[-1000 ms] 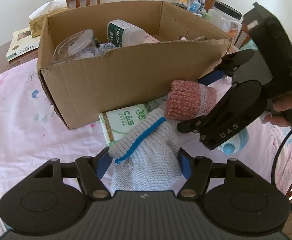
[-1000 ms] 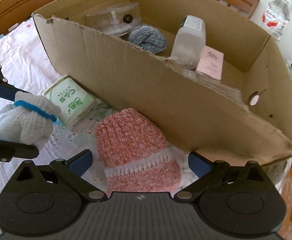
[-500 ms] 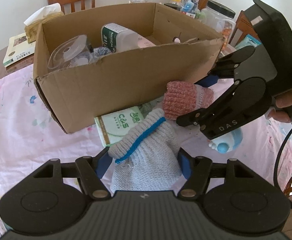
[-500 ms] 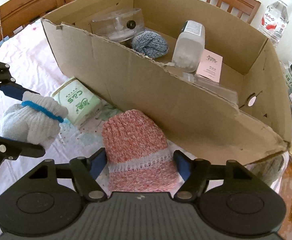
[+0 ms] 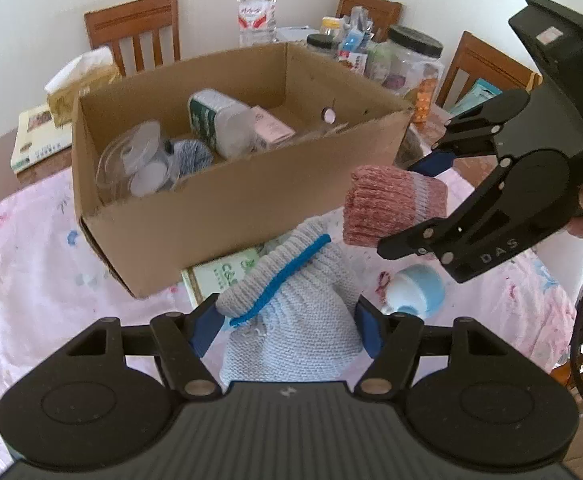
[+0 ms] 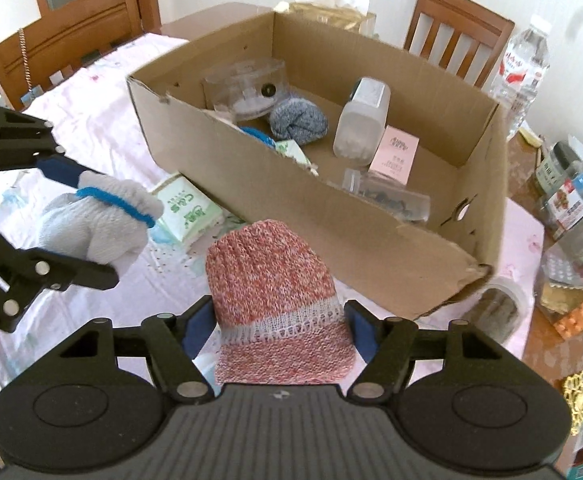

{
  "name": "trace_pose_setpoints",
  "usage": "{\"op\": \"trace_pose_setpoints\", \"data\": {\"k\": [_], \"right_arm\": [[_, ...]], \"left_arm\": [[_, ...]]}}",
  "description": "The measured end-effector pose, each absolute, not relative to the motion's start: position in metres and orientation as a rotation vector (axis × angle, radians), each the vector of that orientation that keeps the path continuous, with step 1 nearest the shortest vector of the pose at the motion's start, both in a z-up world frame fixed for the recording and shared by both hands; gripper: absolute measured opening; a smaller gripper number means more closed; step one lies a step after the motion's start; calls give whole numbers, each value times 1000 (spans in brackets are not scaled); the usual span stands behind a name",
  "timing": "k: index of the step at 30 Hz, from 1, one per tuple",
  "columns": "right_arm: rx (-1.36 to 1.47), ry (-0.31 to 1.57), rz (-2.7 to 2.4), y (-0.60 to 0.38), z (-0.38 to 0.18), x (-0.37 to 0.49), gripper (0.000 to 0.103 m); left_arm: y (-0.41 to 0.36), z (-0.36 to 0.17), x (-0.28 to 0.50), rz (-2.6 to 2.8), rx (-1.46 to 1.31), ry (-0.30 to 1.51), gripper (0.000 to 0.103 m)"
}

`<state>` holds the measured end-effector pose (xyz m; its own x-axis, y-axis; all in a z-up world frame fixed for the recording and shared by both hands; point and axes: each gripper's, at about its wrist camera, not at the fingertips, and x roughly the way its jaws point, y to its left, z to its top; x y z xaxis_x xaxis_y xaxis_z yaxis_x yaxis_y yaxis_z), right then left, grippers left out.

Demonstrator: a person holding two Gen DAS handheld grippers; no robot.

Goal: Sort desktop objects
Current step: 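Carry the pink sock and white sock over the cardboard box with both grippers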

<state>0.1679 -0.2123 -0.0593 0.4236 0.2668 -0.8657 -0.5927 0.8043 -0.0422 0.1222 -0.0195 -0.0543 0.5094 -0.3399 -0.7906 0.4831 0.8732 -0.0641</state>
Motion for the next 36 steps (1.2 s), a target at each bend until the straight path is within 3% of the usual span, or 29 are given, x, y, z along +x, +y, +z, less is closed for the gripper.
{"op": "trace_pose_setpoints", "data": {"k": [18, 36], "right_arm": [[-377, 864, 543, -228, 7, 156, 74], [-351, 822, 520, -212, 20, 205, 74]], "left_arm": [[-35, 4, 140, -559, 215, 812, 68], [-20, 24, 215, -519, 284, 775, 68]]}}
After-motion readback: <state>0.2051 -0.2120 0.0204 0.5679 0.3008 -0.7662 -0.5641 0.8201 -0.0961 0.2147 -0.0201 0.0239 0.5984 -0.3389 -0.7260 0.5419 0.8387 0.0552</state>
